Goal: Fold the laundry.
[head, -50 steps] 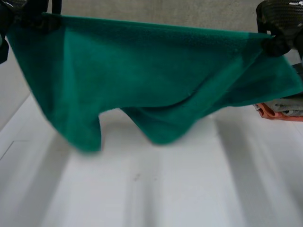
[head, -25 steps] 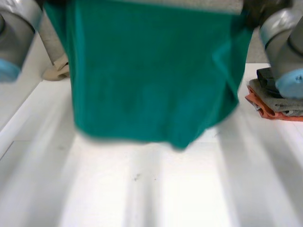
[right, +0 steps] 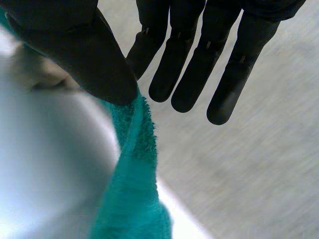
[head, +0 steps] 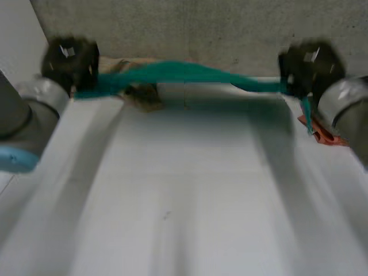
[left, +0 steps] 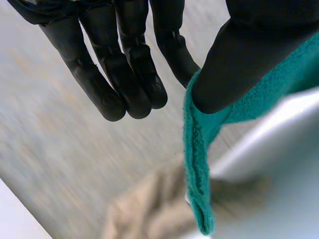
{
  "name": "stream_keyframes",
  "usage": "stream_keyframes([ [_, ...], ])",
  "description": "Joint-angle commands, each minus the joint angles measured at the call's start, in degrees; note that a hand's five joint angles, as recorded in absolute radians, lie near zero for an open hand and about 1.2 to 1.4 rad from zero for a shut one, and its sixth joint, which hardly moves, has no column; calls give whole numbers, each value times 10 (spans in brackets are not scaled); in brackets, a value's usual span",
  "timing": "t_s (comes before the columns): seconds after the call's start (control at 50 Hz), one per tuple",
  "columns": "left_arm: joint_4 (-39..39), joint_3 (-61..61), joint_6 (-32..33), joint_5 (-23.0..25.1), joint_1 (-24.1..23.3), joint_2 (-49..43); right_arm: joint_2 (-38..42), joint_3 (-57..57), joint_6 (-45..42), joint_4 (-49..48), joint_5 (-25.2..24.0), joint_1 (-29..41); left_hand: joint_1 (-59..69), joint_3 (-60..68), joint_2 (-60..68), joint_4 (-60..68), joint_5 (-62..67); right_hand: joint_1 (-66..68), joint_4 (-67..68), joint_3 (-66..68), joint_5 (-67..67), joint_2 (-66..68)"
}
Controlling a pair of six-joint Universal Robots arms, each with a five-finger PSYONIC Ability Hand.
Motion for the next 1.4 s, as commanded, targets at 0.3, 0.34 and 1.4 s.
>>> stream_keyframes([
  [0.3,-9,-75,61,37,34,-68,203,-6,78,44,88,-62,136,119,114,114,127,-188,-227,-222,-227,-212],
  [0.34,-10,-76,61,38,35,-66,209,-13,94,56,90,-64,136,119,114,114,127,-191,-230,-226,-230,-215],
  [1.4,-357,27,201,-33,5,-52,18,113,-205,234,-58,-109,136,119,114,114,127,-280,-319,-315,-319,-304],
])
